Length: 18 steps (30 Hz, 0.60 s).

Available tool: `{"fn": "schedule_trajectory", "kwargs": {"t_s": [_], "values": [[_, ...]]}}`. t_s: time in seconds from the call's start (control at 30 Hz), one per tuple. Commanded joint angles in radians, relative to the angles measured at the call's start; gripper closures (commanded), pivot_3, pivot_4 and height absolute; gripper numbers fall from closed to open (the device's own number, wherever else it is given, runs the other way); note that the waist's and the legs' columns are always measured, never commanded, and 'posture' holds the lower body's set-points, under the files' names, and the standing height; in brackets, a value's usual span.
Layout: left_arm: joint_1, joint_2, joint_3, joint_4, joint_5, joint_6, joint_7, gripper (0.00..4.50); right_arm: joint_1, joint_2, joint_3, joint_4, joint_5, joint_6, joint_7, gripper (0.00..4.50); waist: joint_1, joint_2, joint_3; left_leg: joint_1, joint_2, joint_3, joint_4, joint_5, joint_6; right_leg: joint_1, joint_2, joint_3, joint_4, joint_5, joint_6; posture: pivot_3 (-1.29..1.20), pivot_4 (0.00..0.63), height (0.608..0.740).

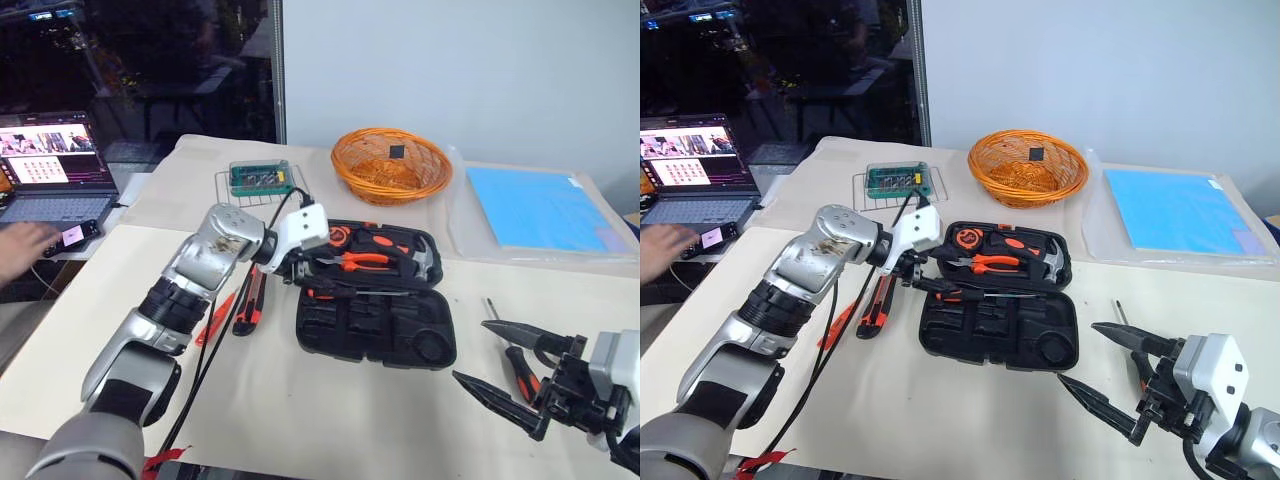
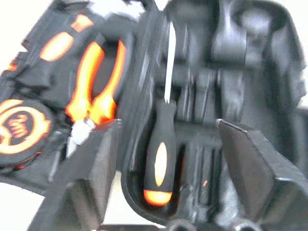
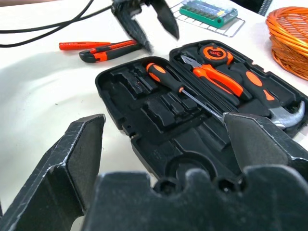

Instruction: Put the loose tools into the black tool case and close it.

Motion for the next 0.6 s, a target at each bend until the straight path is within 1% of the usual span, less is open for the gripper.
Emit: {"fn": "schedule_trajectory", "kwargs": {"t_s": [0.03, 0.17, 0.2, 0.27, 0.43, 0.53, 0.6], "values": [[0.045, -0.117, 0.1, -0.094, -0.085, 0.117, 0.158, 2.73, -0.021, 0.012, 0.009, -0.011, -0.013, -0.032, -0.024, 0.0, 0.003, 0.0, 0.0, 0.0, 0.0, 0.0, 0.0, 0.0, 0.0, 0.001, 0.0, 0.0, 0.0, 0.0, 0.001, 0.0, 0.15, 0.74], [0.102, -0.244, 0.103, -0.051, -0.033, 0.088, 0.348, 4.28, -0.035, 0.024, 0.025, -0.008, -0.027, -0.031, -0.049, 0.0, 0.004, 0.0, 0.0, 0.0, -0.002, 0.0, 0.002, -0.001, 0.002, 0.002, -0.002, 0.0, 0.0, 0.0, 0.002, 0.0, 0.15, 0.74], [0.11, -0.258, 0.091, -0.039, -0.019, 0.078, 0.372, 4.46, -0.038, 0.024, 0.028, -0.008, -0.03, -0.03, -0.055, 0.0, 0.004, 0.0, 0.0, 0.0, -0.002, 0.0, 0.002, 0.0, 0.002, 0.002, -0.002, 0.0, 0.0, 0.0, 0.002, 0.0, 0.15, 0.74], [0.131, -0.274, 0.051, -0.005, 0.001, 0.083, 0.39, 4.46, -0.039, 0.023, 0.031, -0.007, -0.043, -0.027, -0.066, 0.0, -0.002, 0.0, 0.0, 0.0, -0.002, 0.0, 0.002, 0.0, 0.002, 0.002, -0.002, 0.001, 0.0, 0.001, 0.002, 0.0, 0.15, 0.74], [0.166, -0.204, -0.119, 0.119, 0.126, 0.044, 0.366, 4.46, -0.024, 0.007, 0.02, -0.01, -0.051, -0.001, -0.08, 0.0, -0.006, 0.0, 0.0, 0.004, -0.002, 0.0, 0.002, 0.0, 0.002, 0.003, -0.001, 0.002, 0.0, 0.0, 0.0, 0.0, 0.15, 0.74], [0.174, -0.189, -0.159, 0.172, 0.161, -0.007, 0.363, 4.46, -0.021, -0.005, 0.019, -0.012, -0.054, 0.021, -0.099, 0.0, -0.007, 0.001, -0.005, 0.006, -0.001, 0.0, 0.001, -0.001, 0.002, 0.005, 0.0, 0.003, 0.0, -0.001, -0.003, 0.0, 0.15, 0.74], [0.171, -0.196, -0.173, 0.207, 0.179, -0.036, 0.373, 4.46, -0.019, -0.01, 0.014, -0.013, -0.056, 0.051, -0.128, 0.0, -0.007, 0.002, -0.008, 0.008, -0.002, 0.001, 0.001, -0.001, 0.002, 0.006, -0.002, 0.003, 0.0, -0.002, -0.004, 0.0, 0.15, 0.74]]}}
